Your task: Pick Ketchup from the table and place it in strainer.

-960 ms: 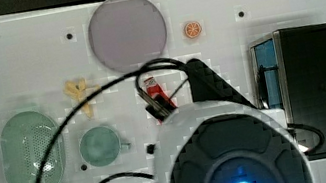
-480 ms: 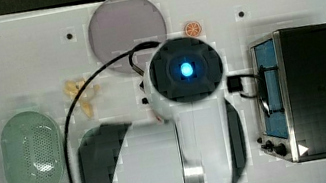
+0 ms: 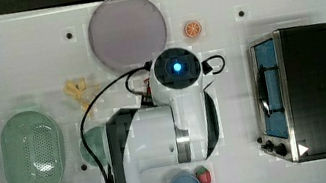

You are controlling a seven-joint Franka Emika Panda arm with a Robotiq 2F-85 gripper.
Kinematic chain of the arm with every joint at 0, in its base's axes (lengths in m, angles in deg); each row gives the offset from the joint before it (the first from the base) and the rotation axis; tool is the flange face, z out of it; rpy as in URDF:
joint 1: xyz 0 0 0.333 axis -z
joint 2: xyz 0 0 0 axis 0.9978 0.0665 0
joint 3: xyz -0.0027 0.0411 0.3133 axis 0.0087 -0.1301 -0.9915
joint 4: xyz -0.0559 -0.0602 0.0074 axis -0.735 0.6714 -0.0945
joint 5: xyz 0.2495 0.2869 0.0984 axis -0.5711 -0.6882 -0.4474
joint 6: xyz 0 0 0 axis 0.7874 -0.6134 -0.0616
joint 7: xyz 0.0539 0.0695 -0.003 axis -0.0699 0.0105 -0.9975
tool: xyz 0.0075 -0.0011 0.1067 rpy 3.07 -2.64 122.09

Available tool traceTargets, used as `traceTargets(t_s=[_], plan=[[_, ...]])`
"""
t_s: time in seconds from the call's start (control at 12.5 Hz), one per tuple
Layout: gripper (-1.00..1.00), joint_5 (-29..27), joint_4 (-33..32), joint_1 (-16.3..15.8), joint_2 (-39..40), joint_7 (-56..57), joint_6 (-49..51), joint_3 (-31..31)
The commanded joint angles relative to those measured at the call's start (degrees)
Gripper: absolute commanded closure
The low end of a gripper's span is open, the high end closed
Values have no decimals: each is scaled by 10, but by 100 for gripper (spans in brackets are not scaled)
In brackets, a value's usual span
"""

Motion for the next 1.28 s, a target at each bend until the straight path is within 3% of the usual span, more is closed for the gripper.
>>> traceTargets(t_s=[0.08, 0.56, 1.2, 1.28], plan=[[-100, 0, -11, 6, -9, 205, -70, -6], [-100, 0, -85, 7, 50, 224, -196, -2], [-100, 2, -108, 6, 167, 224, -347, 1], [-92, 2, -109, 6, 176, 224, -354, 2]])
